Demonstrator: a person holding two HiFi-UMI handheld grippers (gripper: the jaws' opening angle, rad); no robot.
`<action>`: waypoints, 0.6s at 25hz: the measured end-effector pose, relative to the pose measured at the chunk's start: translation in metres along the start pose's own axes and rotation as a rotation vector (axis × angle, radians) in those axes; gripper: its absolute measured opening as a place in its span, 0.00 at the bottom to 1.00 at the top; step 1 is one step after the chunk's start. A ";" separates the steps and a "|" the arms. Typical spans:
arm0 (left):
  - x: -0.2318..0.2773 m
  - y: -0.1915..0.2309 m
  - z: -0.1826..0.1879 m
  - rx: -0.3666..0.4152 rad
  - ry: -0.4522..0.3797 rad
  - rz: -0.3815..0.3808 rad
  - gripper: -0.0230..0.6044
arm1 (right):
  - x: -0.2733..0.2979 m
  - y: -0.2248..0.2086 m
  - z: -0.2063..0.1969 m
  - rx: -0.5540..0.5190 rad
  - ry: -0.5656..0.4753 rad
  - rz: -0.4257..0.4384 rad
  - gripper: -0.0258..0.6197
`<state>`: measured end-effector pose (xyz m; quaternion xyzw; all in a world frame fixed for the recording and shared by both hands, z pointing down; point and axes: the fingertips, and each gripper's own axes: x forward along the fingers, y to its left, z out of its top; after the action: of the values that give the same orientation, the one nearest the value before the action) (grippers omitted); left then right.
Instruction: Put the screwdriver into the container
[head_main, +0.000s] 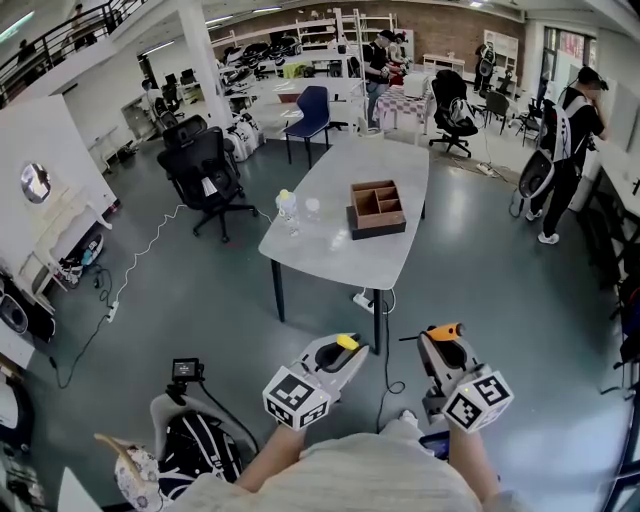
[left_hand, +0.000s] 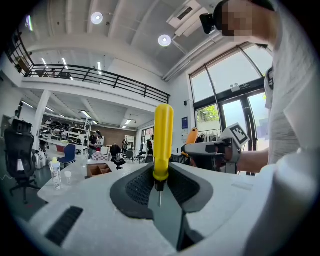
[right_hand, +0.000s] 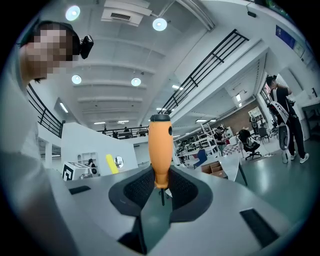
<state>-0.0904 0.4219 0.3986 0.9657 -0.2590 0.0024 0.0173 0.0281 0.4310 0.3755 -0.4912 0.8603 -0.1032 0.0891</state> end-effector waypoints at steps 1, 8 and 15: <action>0.000 0.000 0.000 0.001 0.001 -0.001 0.18 | 0.001 0.000 0.000 0.002 -0.002 0.001 0.17; 0.000 0.000 0.000 0.001 0.005 -0.005 0.18 | 0.002 -0.002 0.003 0.033 -0.025 -0.017 0.17; 0.002 0.005 -0.002 -0.002 0.003 0.001 0.18 | 0.007 0.000 0.004 0.001 -0.011 -0.014 0.17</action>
<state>-0.0910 0.4168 0.4011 0.9655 -0.2596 0.0038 0.0186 0.0259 0.4247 0.3710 -0.4977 0.8563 -0.1016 0.0934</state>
